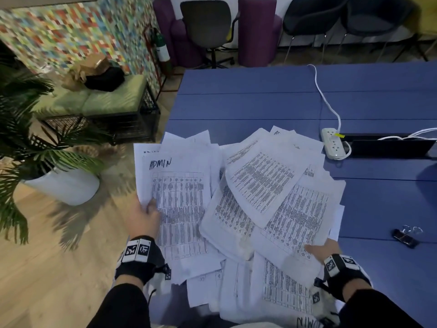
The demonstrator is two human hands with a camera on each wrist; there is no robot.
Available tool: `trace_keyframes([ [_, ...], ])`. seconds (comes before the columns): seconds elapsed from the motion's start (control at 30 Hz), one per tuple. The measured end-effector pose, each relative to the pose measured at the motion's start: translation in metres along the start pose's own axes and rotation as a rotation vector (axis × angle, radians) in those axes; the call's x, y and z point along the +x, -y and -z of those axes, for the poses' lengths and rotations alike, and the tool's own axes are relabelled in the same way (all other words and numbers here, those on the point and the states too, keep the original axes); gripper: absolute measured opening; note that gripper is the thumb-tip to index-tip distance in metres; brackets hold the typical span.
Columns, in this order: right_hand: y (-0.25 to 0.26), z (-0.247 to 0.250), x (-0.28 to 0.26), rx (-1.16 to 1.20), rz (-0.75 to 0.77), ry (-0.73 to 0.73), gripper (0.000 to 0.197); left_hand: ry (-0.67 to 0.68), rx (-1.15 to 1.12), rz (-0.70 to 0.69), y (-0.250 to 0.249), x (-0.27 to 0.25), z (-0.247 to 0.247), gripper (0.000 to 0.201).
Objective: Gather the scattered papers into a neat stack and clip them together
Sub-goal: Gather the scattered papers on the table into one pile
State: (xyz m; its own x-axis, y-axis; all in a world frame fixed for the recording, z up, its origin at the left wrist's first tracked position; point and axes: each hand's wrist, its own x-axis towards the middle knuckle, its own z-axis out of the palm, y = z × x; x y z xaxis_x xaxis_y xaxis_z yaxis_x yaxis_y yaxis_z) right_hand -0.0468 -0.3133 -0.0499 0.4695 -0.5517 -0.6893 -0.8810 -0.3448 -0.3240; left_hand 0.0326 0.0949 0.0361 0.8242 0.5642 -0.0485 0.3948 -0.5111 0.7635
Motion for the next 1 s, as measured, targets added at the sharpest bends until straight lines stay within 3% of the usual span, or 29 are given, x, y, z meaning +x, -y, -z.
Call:
trace_keyframes([
  [0.07,0.0,0.0,0.0,-0.003,0.007,0.009,0.075,0.131,0.103,0.055,0.005,0.007,-0.007,0.037],
  [0.17,0.001,0.001,0.0,-0.003,0.016,0.012,0.074,0.404,0.194,0.237,0.024,0.011,-0.024,0.064],
  [0.23,0.001,0.002,0.0,-0.013,0.005,0.012,0.079,0.468,0.225,0.378,0.036,0.007,-0.033,0.083],
  [0.3,0.001,0.002,-0.001,-0.02,-0.011,0.007,0.084,0.444,0.204,0.456,0.042,0.001,-0.041,0.085],
  [0.43,0.003,0.002,0.0,-0.021,-0.022,0.017,0.086,0.393,0.2,0.42,0.045,-0.002,-0.052,0.072],
  [0.57,0.005,0.003,-0.002,-0.012,-0.039,0.025,0.084,0.256,0.245,0.265,0.035,0.007,-0.04,0.03],
  [0.7,0.006,0.003,-0.003,-0.005,-0.037,0.022,0.084,0.079,0.165,0.11,0.015,0.015,-0.009,0.036],
  [0.87,0.007,0.003,-0.005,-0.017,-0.018,0.015,0.071,-0.206,0.041,-0.073,-0.026,0.021,0.027,0.016],
  [1.0,0.009,0.004,-0.01,0.007,-0.002,0.013,0.067,-0.189,-0.218,-0.142,-0.045,0.032,0.035,0.028],
])
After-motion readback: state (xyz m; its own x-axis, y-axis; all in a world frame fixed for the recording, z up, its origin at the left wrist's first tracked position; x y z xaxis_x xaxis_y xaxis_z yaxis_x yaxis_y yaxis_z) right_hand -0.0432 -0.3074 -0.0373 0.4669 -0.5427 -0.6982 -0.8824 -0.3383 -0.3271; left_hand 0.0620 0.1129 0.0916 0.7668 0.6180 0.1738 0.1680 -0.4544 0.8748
